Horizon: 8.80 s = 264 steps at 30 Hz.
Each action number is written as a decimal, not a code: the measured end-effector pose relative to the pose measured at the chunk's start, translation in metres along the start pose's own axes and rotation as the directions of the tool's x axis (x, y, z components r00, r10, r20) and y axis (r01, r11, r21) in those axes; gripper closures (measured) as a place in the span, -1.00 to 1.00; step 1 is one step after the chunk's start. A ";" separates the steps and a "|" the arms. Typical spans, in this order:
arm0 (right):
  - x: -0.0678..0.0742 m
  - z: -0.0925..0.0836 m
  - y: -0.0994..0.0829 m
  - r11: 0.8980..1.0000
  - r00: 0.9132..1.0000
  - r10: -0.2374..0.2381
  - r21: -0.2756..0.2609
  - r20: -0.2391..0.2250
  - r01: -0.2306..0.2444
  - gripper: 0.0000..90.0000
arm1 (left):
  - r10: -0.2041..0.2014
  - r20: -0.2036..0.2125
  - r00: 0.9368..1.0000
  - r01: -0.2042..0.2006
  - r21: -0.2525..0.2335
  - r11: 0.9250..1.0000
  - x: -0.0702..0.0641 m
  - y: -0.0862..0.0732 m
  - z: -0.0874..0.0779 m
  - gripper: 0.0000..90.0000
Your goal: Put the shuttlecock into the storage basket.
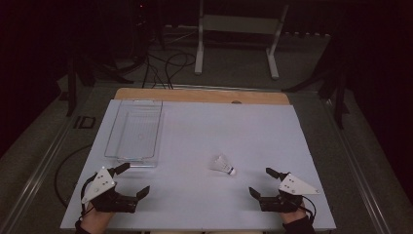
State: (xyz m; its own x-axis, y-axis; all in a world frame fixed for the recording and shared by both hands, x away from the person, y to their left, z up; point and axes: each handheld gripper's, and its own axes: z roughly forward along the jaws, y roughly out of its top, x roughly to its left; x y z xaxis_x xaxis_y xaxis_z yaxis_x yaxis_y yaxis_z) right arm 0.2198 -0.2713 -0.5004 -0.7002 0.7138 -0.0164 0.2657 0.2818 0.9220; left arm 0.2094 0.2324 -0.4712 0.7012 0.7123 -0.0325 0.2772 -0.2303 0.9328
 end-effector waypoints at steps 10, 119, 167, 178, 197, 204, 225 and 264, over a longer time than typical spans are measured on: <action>0.002 0.000 0.001 1.000 1.000 -0.012 0.002 -0.006 0.012 -0.77 | 0.007 0.053 0.999 -0.011 0.089 0.996 0.001 0.024 0.001 -1.00; 0.007 0.003 0.002 0.999 0.999 -0.038 0.019 -0.013 0.038 -0.77 | 0.146 0.580 0.802 -0.537 0.592 0.601 -0.039 0.094 0.114 -1.00; 0.008 0.002 0.001 0.999 0.999 -0.039 0.022 -0.023 0.040 -0.77 | 0.197 0.661 0.724 -0.609 0.478 0.633 -0.076 0.119 0.208 -1.00; 0.008 0.002 0.001 0.999 0.999 -0.038 0.022 -0.025 0.039 -0.77 | 0.186 0.640 0.745 -0.596 0.514 0.618 -0.070 0.104 0.226 -0.98; 0.007 0.002 0.001 0.999 0.999 -0.038 0.022 -0.029 0.039 -0.77 | 0.119 0.649 0.752 -0.556 0.525 0.644 -0.055 0.091 0.253 -0.48; 0.008 0.003 0.001 0.999 0.999 -0.039 0.023 -0.031 0.040 -0.77 | 0.143 0.651 0.746 -0.574 0.519 0.633 -0.060 0.089 0.260 -0.13; 0.007 0.002 0.001 0.999 0.999 -0.040 0.026 -0.030 0.041 -0.77 | 0.162 0.687 0.709 -0.612 0.484 0.625 -0.073 0.090 0.272 0.96; 0.008 0.003 0.001 0.999 0.999 -0.037 0.029 -0.029 0.037 -0.77 | 0.214 0.692 0.689 -0.655 0.470 0.591 -0.062 0.130 0.231 1.00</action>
State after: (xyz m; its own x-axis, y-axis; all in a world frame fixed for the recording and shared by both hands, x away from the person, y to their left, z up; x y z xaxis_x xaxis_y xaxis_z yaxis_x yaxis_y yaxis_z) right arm 0.2168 -0.2635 -0.5012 -0.7281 0.6843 -0.0389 0.2587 0.3270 0.9089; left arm 0.3538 0.0054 -0.4305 0.9973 -0.0170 -0.0716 0.0134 -0.9147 0.4038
